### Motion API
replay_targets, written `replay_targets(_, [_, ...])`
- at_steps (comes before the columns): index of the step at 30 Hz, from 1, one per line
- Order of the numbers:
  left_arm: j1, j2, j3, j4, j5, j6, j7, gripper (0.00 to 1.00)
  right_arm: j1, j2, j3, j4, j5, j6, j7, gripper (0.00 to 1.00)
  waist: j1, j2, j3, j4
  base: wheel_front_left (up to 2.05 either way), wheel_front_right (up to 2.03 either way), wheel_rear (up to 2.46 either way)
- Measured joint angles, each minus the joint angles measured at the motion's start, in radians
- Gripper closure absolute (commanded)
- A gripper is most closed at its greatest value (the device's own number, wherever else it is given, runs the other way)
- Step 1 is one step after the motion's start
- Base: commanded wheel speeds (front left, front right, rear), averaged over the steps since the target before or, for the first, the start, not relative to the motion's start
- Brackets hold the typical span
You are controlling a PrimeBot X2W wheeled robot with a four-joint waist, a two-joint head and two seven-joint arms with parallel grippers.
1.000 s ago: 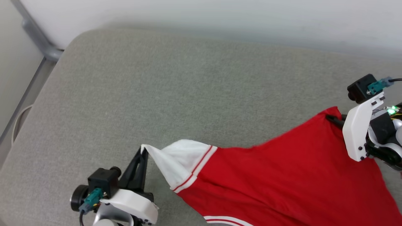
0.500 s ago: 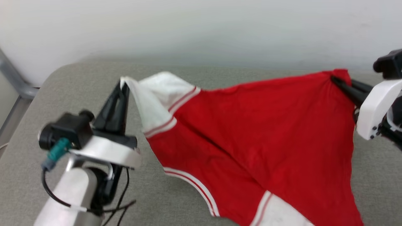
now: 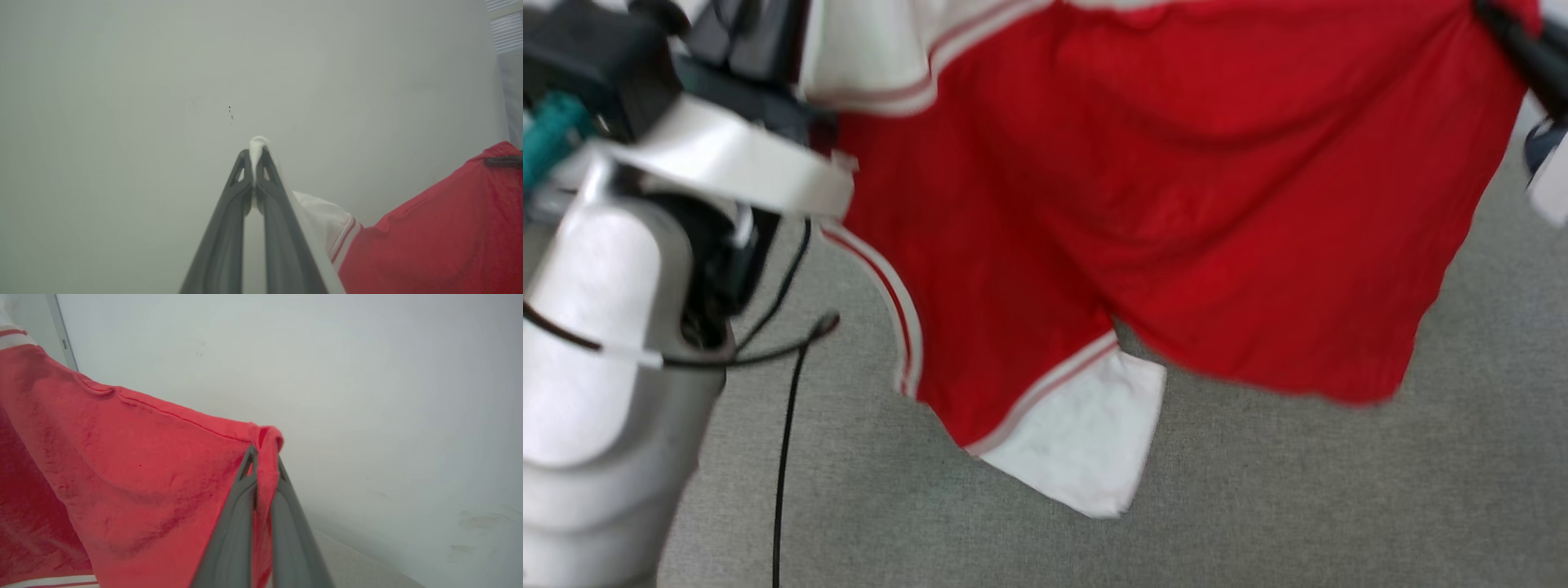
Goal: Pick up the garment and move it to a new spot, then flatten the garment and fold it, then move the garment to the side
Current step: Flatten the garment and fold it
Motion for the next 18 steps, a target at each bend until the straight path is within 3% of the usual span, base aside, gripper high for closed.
replay_targets(9, [-0.373,-0.014,-0.015,0.124,0.019,-0.062,0.044,1.00,-0.230,0.034,-0.119,-0.001,-0.081,0.000,0.078,1.00,0.0002,0.0000,0.154,-0.008,0.00,0.00,0.00])
replay_targets(18, [-0.843,-0.058,-0.060,0.357,0.055,-0.106,0.027,1.00,-0.613,0.093,-0.125,0.142,-0.195,0.000,0.101,1.00,0.0003,0.0000,0.331,-0.020,0.00,0.00,0.00])
